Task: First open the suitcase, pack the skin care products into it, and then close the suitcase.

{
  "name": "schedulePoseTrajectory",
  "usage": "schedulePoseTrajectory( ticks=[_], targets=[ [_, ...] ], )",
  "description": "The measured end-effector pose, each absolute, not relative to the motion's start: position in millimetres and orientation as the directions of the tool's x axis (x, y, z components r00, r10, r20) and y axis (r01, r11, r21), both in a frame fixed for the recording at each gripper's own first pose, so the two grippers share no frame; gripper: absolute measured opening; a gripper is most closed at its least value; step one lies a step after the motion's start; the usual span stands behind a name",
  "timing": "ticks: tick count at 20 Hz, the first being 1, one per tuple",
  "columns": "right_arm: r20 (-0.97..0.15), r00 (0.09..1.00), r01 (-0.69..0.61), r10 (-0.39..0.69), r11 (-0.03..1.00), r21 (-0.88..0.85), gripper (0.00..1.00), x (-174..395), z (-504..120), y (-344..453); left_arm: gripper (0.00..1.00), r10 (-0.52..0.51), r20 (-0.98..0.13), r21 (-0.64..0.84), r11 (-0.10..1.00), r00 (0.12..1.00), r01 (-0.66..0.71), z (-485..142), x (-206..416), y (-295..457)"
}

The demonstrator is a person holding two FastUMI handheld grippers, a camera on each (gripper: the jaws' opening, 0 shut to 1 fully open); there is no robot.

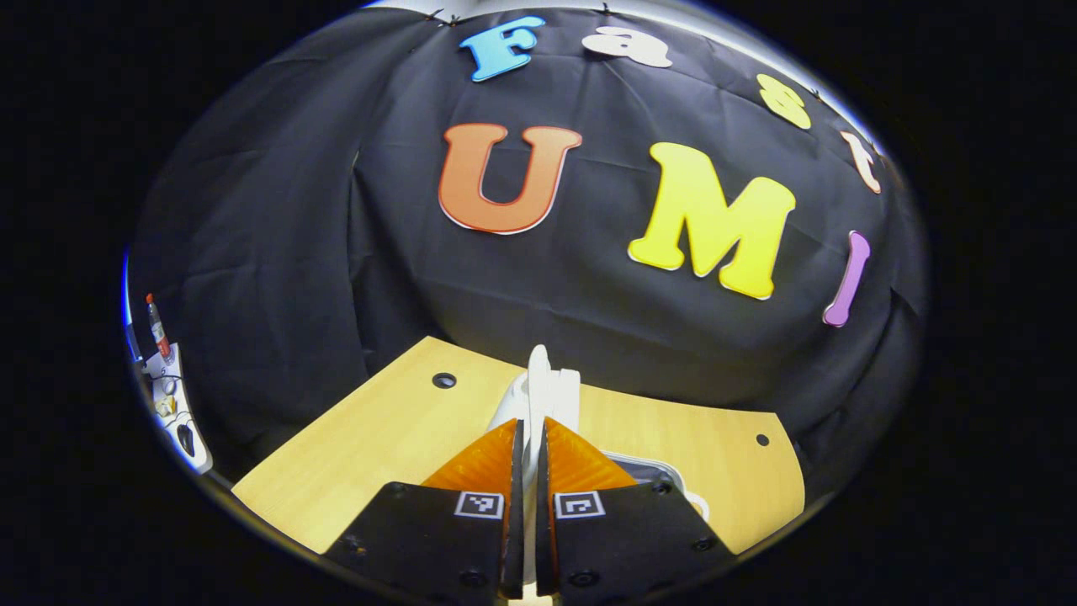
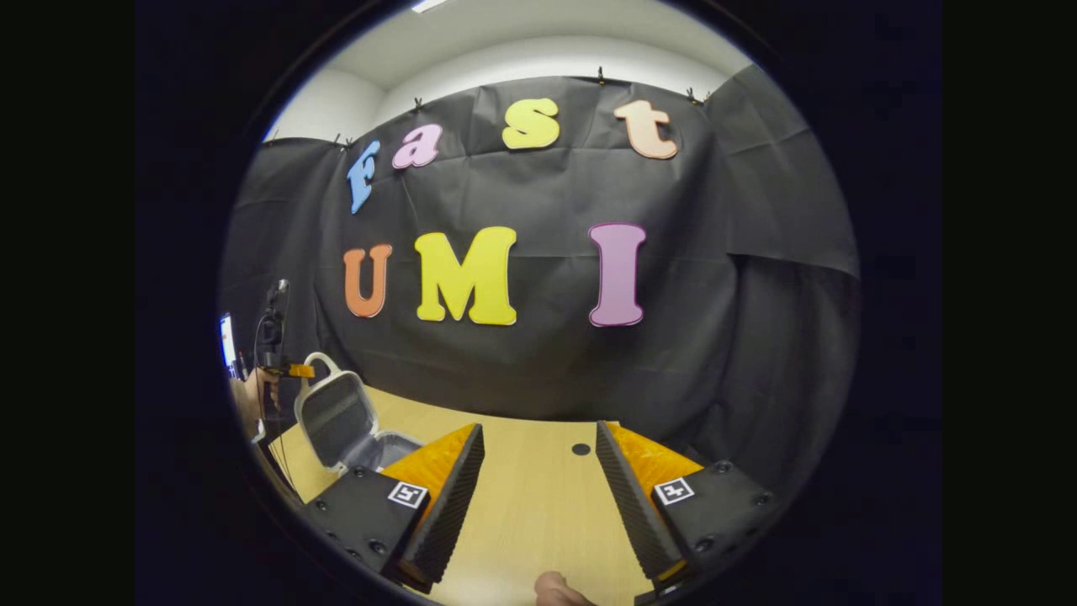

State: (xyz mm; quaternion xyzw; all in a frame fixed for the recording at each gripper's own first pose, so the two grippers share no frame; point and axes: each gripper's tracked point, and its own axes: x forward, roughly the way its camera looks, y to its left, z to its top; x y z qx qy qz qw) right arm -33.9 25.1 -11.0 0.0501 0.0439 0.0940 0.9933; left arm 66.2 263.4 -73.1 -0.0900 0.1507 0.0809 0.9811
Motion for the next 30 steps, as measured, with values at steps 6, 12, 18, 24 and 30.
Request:
schedulePoseTrajectory(
  ticks=[6,12,18,24,30],
  targets=[
    [-0.099,0.971,-0.206,0.217,0.972,0.116,0.79,-37,-25,5,0.07,0.007,-0.34,-0.02,1.0,0.94,-0.015,-87,63,163],
    [-0.133,0.97,-0.185,0.203,0.973,0.135,0.79,-39,-41,-25,0.06,-0.059,-0.454,0.054,0.994,0.889,0.093,-141,70,81],
    [-0.182,0.967,-0.154,0.179,0.977,0.144,0.79,-39,-64,-55,0.05,-0.05,-0.571,0.151,0.975,0.819,0.164,-205,71,33],
    [-0.203,0.964,-0.148,0.172,0.981,0.124,0.79,-40,-77,-75,0.05,-0.036,-0.625,0.179,0.966,0.78,0.188,-244,77,17],
    [-0.203,0.963,-0.157,0.176,0.982,0.106,0.79,-37,-84,-76,0.07,-0.005,-0.667,0.19,0.966,0.745,0.176,-267,71,8]
  ],
)
